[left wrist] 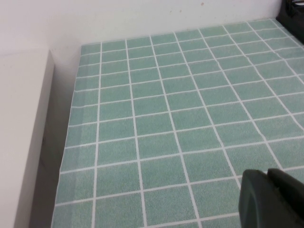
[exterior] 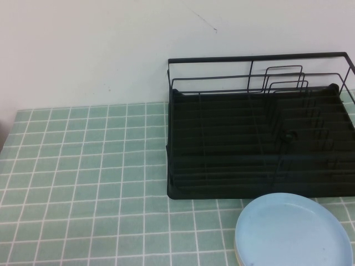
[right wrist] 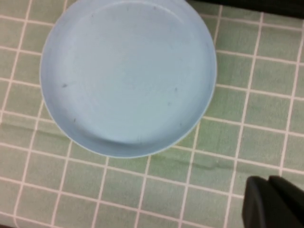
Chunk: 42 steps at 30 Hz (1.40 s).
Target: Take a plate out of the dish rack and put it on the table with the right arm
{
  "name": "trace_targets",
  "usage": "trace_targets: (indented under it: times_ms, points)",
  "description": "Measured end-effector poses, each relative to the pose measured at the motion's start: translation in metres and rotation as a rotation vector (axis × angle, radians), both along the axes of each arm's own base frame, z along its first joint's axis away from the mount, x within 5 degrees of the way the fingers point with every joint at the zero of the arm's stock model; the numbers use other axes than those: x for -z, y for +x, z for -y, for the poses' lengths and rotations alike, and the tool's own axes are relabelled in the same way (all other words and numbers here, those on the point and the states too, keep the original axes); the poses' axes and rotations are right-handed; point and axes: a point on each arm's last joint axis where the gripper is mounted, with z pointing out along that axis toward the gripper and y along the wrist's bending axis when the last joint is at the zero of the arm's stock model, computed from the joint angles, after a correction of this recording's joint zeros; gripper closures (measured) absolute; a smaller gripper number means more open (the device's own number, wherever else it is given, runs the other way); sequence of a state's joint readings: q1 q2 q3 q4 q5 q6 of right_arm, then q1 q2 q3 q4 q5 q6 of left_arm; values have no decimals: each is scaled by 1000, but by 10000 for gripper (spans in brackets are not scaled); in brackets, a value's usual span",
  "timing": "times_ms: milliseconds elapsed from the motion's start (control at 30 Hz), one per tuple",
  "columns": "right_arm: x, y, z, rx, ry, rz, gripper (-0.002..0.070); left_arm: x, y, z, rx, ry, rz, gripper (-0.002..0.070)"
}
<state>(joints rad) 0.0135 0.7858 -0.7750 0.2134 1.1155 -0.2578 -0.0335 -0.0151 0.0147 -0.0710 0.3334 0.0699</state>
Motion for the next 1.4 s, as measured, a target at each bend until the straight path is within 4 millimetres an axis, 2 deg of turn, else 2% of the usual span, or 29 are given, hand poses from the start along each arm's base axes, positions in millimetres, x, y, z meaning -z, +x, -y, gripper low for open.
trace_targets:
  times_ms: [133,267,333,400,567,667,833,1000,1400]
  points:
    - [-6,-7,5,21,-47,130,678,0,0,0,0,0,0,678]
    - [-10,-18,13,86,-112,521,678,0,0,0,0,0,0,678]
    - [1,-25,19,126,-156,722,678,0,0,0,0,0,0,678]
    - [25,-30,22,157,-193,846,678,0,0,0,0,0,0,678]
    - [82,-46,26,218,-224,1047,678,0,0,0,0,0,0,678]
    - [109,-53,26,254,-182,1063,678,0,0,0,0,0,0,678]
    - [123,-60,24,264,-141,979,678,0,0,0,0,0,0,678]
    - [142,-65,23,240,-159,772,678,0,0,0,0,0,0,678]
    - [142,-66,24,243,-163,748,678,0,0,0,0,0,0,678]
